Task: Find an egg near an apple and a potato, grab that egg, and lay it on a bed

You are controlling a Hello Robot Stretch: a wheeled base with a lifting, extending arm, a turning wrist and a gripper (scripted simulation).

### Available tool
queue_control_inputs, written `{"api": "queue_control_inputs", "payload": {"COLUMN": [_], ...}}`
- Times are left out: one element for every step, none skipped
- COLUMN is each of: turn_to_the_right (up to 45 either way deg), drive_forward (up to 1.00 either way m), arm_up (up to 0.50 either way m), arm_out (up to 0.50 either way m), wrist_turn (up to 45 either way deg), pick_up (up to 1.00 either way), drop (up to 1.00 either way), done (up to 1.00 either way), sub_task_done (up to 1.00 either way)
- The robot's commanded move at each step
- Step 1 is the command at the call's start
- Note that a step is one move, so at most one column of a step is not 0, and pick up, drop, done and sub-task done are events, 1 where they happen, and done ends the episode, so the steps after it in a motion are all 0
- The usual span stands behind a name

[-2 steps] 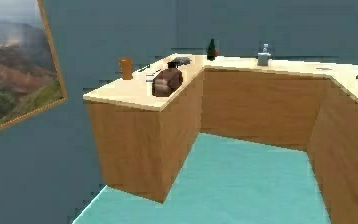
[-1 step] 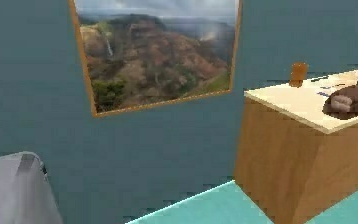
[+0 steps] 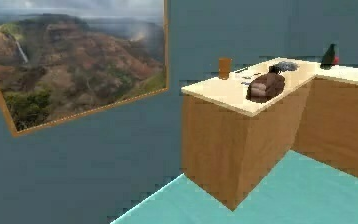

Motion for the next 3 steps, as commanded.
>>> {"api": "queue_control_inputs", "payload": {"turn_to_the_right": [0.0,45.0,45.0], "drive_forward": [0.1,0.0,0.0], "arm_up": [0.0,0.0,0.0], "arm_out": [0.0,0.0,0.0], "wrist_turn": [0.0,0.0,0.0], "pick_up": [0.0,0.0,0.0], "drop": [0.0,0.0,0.0], "done": [0.0,0.0,0.0], "sub_task_done": [0.0,0.0,0.0]}}
